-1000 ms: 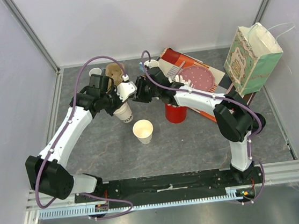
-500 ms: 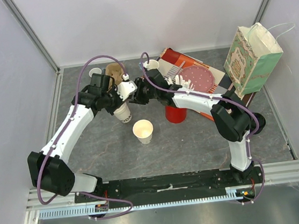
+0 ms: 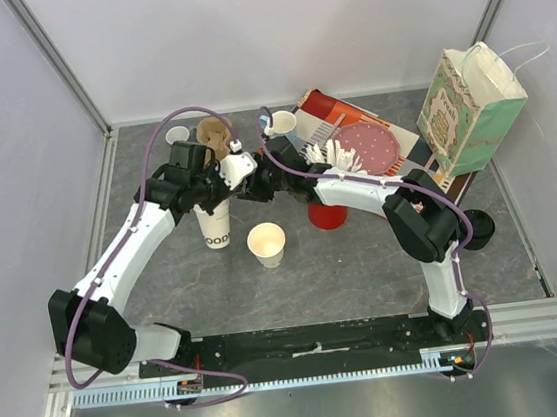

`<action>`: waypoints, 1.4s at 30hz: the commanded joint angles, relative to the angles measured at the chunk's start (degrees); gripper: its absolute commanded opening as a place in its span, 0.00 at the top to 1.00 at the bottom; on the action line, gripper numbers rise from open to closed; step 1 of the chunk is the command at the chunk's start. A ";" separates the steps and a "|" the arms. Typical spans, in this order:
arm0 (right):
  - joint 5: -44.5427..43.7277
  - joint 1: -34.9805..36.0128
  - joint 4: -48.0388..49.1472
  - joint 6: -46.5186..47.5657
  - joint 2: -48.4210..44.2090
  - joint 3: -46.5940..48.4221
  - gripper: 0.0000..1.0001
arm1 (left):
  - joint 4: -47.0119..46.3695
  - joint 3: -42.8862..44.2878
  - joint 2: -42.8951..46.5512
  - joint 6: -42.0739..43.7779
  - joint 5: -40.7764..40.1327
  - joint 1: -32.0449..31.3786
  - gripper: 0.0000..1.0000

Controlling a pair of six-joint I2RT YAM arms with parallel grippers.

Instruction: Pack the takeout coffee

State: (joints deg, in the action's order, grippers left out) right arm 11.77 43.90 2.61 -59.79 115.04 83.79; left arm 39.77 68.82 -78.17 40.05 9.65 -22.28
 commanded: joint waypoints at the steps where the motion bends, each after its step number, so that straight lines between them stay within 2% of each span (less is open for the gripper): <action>1: -1.22 0.49 0.90 0.73 0.27 -0.20 0.55 | -7.59 -2.63 4.16 1.25 -0.42 -0.83 0.98; 12: -5.96 0.49 -5.42 7.58 -4.73 4.01 0.49 | -11.11 -5.97 4.78 4.07 -6.04 -0.74 0.98; 17: -8.77 -0.39 -6.57 8.98 -7.29 4.01 0.47 | -16.82 -7.90 6.01 2.58 -6.31 -0.74 0.98; 22: -10.19 -0.83 -7.88 10.57 -8.08 5.24 0.46 | -18.68 -13.79 8.03 3.01 4.22 -1.01 0.98; 27: -10.63 -0.75 -8.24 11.53 -7.82 5.33 0.46 | -16.74 -18.36 8.03 6.09 6.61 -1.54 0.98; 32: -10.89 -0.83 -8.32 12.33 -7.99 5.16 0.47 | -12.97 -17.49 9.26 6.18 7.31 -1.97 0.98; 37: -11.24 -0.83 -8.59 13.12 -8.17 5.51 0.47 | -13.49 -15.13 10.41 1.89 3.01 -1.89 0.98; 42: -11.33 -0.83 -9.64 13.91 -8.43 6.56 0.47 | -11.38 -10.29 10.41 -1.38 6.17 -1.80 0.98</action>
State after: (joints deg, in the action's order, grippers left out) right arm 1.39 43.07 -6.79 -47.57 109.06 87.37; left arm 28.36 53.19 -69.41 42.54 13.58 -24.14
